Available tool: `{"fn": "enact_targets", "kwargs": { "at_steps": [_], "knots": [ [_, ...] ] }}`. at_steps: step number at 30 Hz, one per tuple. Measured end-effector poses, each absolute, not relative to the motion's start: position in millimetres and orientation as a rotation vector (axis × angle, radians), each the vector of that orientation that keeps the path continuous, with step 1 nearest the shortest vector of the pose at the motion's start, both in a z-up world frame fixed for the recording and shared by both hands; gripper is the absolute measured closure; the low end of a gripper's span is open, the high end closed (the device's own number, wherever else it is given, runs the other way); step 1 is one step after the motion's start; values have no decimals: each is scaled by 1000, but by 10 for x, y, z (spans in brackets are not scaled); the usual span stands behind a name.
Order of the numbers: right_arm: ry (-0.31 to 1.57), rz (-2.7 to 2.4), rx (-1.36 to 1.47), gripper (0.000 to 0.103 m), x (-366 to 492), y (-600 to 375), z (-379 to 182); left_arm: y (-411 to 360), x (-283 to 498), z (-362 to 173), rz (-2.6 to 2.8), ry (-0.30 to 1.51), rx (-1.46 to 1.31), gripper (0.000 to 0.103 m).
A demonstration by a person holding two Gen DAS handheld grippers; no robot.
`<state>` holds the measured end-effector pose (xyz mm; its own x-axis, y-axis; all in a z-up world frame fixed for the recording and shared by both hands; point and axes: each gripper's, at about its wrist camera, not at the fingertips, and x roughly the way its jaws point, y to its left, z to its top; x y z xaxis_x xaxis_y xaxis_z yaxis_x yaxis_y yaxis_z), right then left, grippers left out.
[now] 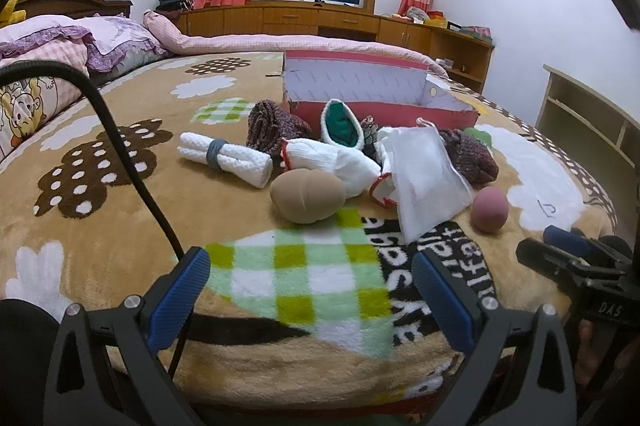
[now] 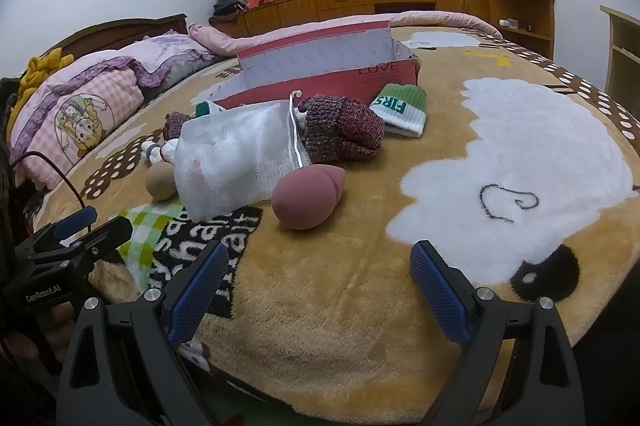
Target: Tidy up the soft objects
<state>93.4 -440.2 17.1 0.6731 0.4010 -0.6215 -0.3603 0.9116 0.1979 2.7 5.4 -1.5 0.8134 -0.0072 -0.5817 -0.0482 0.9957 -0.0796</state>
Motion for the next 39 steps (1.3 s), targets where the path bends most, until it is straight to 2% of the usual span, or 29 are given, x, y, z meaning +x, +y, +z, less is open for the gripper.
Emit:
{"fn": "enact_targets", "kwargs": {
  "at_steps": [39],
  "knots": [
    [725,431,54,9,954,-4409,167,67,55,-60,27,637,-101,0]
  ]
}}
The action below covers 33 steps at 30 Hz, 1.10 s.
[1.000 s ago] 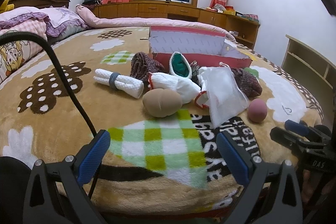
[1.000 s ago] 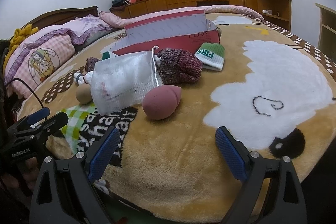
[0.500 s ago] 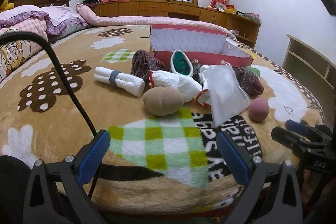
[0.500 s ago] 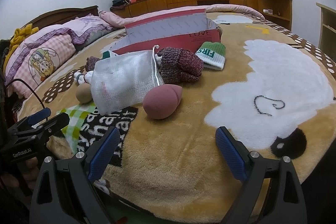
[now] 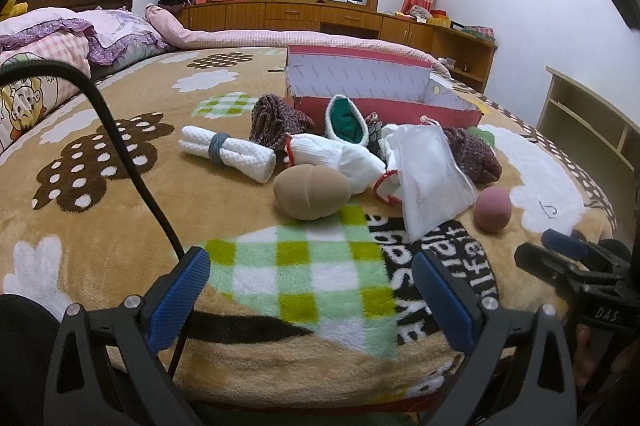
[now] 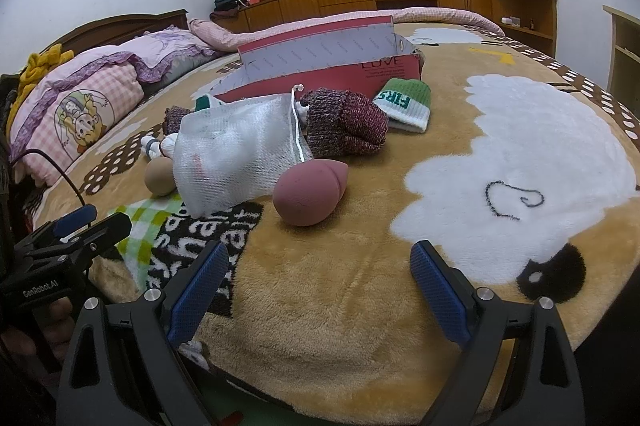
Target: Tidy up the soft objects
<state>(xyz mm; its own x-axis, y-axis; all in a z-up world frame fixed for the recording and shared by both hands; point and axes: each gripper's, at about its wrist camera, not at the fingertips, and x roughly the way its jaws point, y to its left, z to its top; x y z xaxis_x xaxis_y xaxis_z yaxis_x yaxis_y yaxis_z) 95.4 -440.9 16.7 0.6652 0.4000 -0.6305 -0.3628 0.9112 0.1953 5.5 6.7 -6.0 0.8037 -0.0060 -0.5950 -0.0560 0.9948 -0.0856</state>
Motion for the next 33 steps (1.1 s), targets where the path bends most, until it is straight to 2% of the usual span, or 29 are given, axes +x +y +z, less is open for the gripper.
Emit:
{"fn": "enact_targets", "kwargs": {
  "at_steps": [25,28,30,32,33],
  "knots": [
    [730,435,70,9,954,-4393,174,133,96,-92,90,649,-133,1],
    [723,417,72,9,985,-4373,187,194,146,-130,107,674,-140,11],
    [712,415,73,9,1002,-4367,204,218,218,-181,119,720,-127,25],
    [698,428,75,9,1021,-4355,228,238,265,-206,94,748,-133,33],
    [700,449,82,12,1036,-4352,240,247,263,-192,81,743,-136,35]
  ]
}}
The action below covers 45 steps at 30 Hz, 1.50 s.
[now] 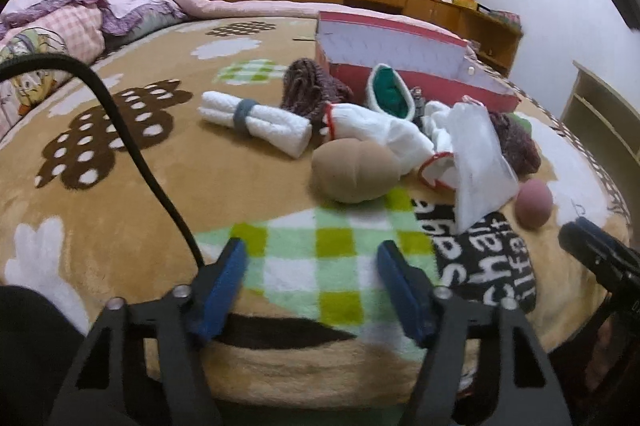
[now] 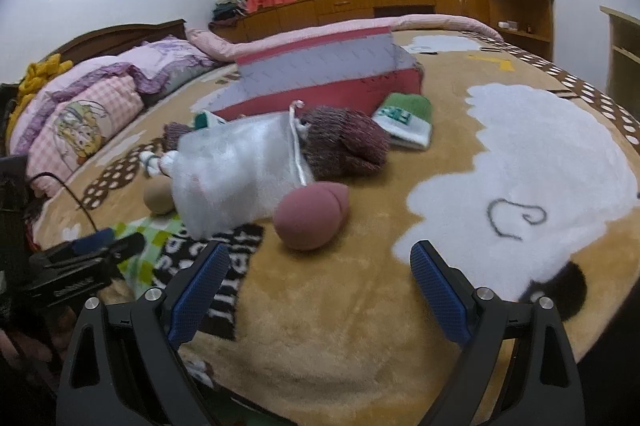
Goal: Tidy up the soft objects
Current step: 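Grasp the beige egg-shaped sponge with the left tool while the right tool grasps the pink sponge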
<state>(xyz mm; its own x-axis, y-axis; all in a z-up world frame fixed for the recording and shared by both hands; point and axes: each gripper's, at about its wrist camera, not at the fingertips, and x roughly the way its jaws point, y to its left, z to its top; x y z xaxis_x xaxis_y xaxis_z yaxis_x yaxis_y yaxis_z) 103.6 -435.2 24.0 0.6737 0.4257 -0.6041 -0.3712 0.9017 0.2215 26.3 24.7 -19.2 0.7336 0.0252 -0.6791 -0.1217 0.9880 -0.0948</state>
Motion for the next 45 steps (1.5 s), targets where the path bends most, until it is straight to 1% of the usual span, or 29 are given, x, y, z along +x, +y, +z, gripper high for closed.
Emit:
{"fn": "enact_targets", "kwargs": {
  "at_steps": [1,2,3,4,8,14,16,22,23,24,25,26,27,31,33,36,45],
  "knots": [
    [705,472,89,24,1043,-4347,246,251,263,-169,64,732,-142,37],
    [711,494,92,32,1052,-4330,250,258,268,-146,48,723,-149,41],
    [718,504,85,45,1067,-4301,253,264,285,-126,38,718,-154,43],
    [720,504,77,51,1084,-4282,252,276,316,-114,33,719,-160,43],
    [723,521,127,50,1172,-4275,266,368,467,-135,21,754,-221,43],
    [827,467,197,50,1416,-4318,111,430,690,-90,-13,746,-282,43],
    [834,473,223,50,1444,-4350,94,433,723,-77,-27,735,-298,43],
    [844,497,194,51,1486,-4267,55,424,834,-100,-84,741,-344,43],
    [842,504,192,55,1493,-4255,58,429,853,-101,-89,738,-350,45],
    [841,514,192,62,1505,-4243,61,424,866,-102,-94,733,-355,50],
    [844,520,196,63,1510,-4244,55,423,879,-98,-103,726,-363,54],
    [843,523,200,64,1513,-4248,49,423,887,-94,-113,720,-371,61],
    [842,526,202,66,1511,-4253,45,418,886,-92,-120,715,-376,64],
    [826,538,211,68,1490,-4277,57,390,893,-163,-150,742,-395,71],
    [809,551,211,68,1461,-4277,87,411,862,-147,-151,730,-407,77],
    [771,557,200,68,1417,-4283,147,407,789,-74,-163,692,-395,81],
    [673,549,161,68,1314,-4315,335,361,623,54,-141,651,-329,81]
  ]
}}
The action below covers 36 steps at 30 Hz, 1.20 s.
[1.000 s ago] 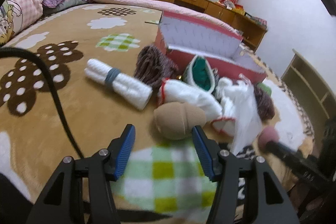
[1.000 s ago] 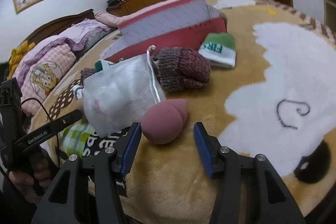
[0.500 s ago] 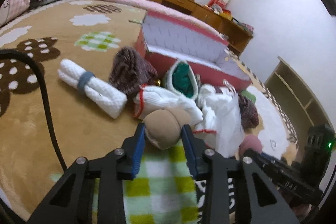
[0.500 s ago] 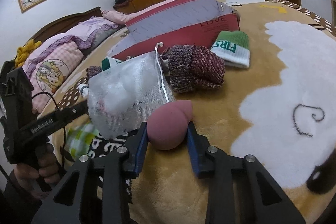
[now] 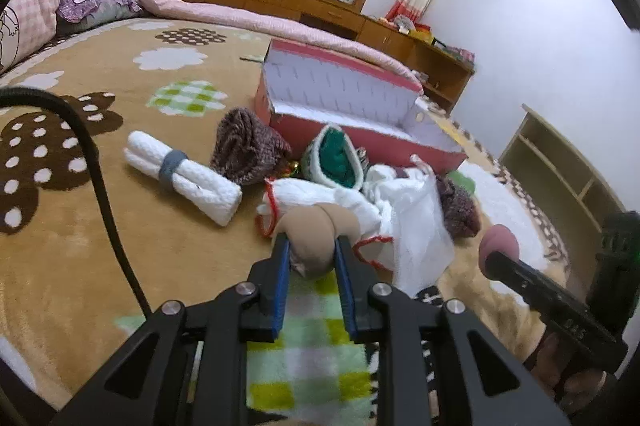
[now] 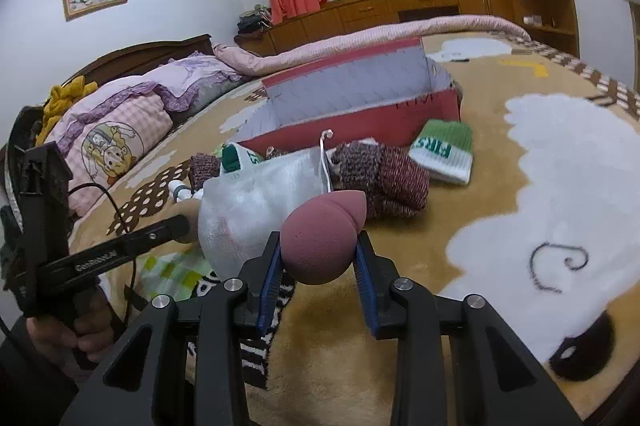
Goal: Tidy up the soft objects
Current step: 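Grasp the beige egg-shaped sponge with the left tool while the right tool grasps the pink sponge, then carry both sponges into the red box and open both tools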
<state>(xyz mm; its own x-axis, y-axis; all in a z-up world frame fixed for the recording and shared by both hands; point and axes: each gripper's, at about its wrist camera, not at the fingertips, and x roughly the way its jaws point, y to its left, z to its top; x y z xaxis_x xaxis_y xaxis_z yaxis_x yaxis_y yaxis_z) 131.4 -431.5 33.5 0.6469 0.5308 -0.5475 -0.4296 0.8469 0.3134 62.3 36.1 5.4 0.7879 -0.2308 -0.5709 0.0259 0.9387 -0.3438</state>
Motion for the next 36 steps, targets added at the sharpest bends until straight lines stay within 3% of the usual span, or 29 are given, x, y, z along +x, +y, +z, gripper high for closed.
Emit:
{"fn": "enact_targets", "kwargs": {
  "at_steps": [6,10,24,36],
  "knots": [
    [596,539,153,68,1294,-4399,596,409,317,434,-86,450,-233,81],
    [572,542,159,67,1340,-4434,726,492,290,572,-71,412,-220,81],
    [533,532,108,65,1836,-4472,922,566,808,692,-68,446,-206,83],
    [643,431,-21,64,3001,-4373,809,313,2004,575,-103,606,-88,82]
  ]
}}
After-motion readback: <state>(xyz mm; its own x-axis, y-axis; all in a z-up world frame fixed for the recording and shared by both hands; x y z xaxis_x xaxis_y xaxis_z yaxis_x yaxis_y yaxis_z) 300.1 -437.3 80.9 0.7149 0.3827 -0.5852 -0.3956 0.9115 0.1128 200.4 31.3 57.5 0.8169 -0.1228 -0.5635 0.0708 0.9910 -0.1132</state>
